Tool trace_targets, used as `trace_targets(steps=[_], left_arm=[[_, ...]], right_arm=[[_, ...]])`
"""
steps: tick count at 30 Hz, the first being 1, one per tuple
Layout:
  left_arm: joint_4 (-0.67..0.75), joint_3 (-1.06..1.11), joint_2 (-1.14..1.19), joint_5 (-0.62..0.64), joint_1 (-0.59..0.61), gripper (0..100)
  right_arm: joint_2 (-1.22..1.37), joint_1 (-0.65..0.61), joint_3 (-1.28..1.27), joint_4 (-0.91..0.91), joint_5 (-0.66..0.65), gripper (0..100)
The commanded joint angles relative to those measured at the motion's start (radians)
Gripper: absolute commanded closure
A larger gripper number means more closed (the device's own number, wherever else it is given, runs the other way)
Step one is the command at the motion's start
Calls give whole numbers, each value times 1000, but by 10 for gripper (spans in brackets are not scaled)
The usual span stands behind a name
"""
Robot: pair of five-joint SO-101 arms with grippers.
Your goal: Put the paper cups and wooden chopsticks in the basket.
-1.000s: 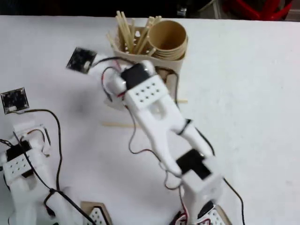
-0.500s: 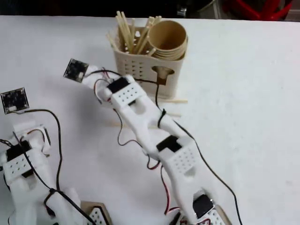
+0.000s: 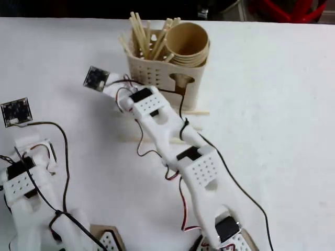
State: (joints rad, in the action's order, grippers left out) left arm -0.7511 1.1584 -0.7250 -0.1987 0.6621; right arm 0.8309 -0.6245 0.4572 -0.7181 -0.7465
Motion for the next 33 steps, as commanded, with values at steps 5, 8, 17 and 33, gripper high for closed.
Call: trace_targets(steps=[5,8,17,33], left_arm=[[17,-28,-22,6,7,977],[17,-28,-22,6,7,977],[17,-28,-22,6,7,977],[17,-28,-22,6,7,977]], right_arm=[[-15,-1,11,-170,-103,979],[-16,-19,11,-252,-135,979],[-102,-85,100,-605,-130,979],[-114,-84,356,-995,-132,821]])
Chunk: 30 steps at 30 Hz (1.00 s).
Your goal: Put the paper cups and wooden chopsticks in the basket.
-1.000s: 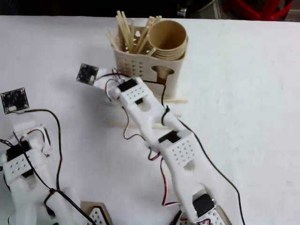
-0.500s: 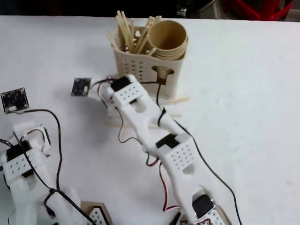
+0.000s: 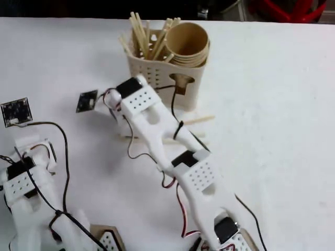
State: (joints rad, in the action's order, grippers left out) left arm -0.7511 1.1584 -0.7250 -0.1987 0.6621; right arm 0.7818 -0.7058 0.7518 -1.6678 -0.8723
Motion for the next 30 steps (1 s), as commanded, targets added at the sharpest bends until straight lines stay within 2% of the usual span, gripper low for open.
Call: trace_targets(steps=[1,5,17,20,24,30], left_arm=[[17,-28,-22,6,7,977],[17,-28,-22,6,7,977],[17,-28,-22,5,7,977],[17,-28,-22,5,7,977],[17,-28,-22,5,7,977],[17,-28,-22,5,7,977]], right_arm=[[-61,-2,60,-45,-9,786],[7,-2,69,-44,-11,704],[216,15,71,81,-11,707],[225,21,91,85,-12,785],[228,18,101,82,-12,983],[220,18,109,73,-6,979]])
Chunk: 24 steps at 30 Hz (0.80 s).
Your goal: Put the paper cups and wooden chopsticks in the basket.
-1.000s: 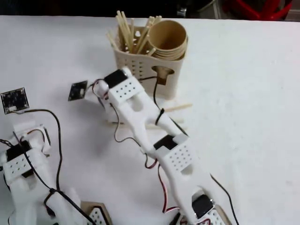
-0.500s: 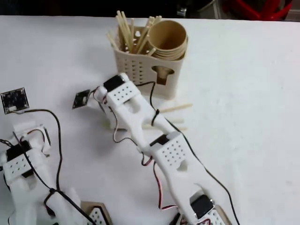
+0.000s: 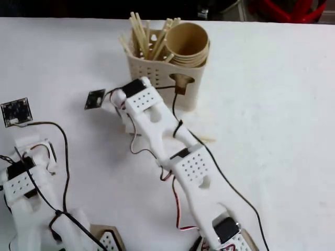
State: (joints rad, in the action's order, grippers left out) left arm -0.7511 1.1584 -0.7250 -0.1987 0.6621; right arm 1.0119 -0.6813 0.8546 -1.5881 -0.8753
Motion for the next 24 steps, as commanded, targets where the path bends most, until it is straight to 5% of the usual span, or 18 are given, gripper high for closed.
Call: trace_targets(steps=[1,24], left_arm=[[17,-28,-22,5,7,977],[17,-28,-22,5,7,977]], right_arm=[[-15,-7,12,-10,-2,981],[-553,-7,144,-124,232,981]])
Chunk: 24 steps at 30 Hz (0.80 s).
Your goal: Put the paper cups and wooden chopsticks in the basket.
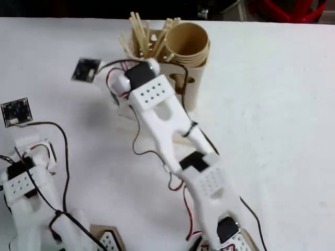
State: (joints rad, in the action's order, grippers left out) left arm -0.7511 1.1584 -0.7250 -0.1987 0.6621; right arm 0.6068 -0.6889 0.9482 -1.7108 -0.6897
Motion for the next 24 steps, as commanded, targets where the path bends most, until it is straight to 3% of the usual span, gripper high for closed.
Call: trace_targets(steps=[1,12,24], left_arm=[[17,-28,-22,5,7,977],[17,-28,-22,5,7,977],[17,-28,-22,5,7,977]], right_arm=[[-185,-1,51,1,63,981],[-483,-8,51,219,206,981],[-522,68,40,665,330,981]])
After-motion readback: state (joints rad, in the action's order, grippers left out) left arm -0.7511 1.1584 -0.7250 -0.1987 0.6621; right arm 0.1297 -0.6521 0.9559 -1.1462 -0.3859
